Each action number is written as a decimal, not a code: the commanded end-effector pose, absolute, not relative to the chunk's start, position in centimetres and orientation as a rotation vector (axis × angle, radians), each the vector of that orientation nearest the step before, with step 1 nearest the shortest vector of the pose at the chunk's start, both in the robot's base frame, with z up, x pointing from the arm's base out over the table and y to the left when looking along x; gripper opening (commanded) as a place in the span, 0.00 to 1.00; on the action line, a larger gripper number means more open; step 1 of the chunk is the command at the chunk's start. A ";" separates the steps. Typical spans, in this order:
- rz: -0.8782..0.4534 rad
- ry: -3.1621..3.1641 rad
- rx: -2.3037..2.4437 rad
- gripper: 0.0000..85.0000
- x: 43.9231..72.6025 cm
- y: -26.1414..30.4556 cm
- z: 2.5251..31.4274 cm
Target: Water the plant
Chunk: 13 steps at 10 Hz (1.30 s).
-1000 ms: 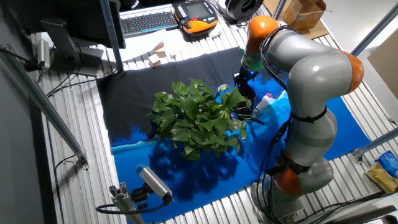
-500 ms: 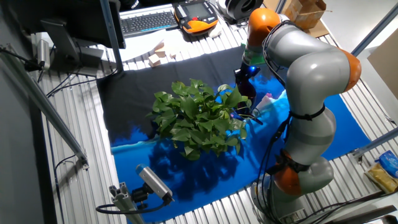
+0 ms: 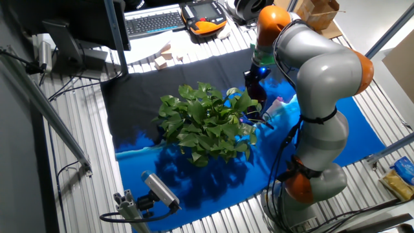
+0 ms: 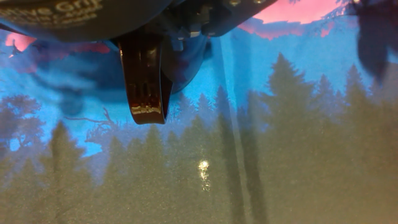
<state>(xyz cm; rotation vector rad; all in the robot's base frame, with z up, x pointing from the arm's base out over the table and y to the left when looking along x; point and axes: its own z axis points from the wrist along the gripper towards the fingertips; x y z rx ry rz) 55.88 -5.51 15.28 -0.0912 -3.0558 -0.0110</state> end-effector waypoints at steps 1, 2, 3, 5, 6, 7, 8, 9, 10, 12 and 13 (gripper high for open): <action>-0.009 -3.053 -0.091 0.00 55.9 -5.5 15.5; -0.009 -3.047 -0.091 0.00 55.9 -5.6 15.9; -0.007 -3.046 -0.095 0.00 55.8 -5.6 16.4; 0.015 -3.046 -0.113 0.00 55.5 -5.5 17.3; 0.024 -3.047 -0.131 0.00 55.4 -5.4 17.8; 0.028 -3.046 -0.154 0.00 55.3 -5.4 18.2; 0.029 -3.044 -0.175 0.00 55.3 -5.4 18.4; 0.035 -3.044 -0.189 0.00 55.3 -5.5 18.6; 0.033 -3.031 -0.202 0.00 55.2 -5.5 18.8; 0.046 -3.010 -0.266 0.00 55.0 -5.5 18.9; -0.001 -2.997 -0.323 0.00 55.0 -5.5 19.0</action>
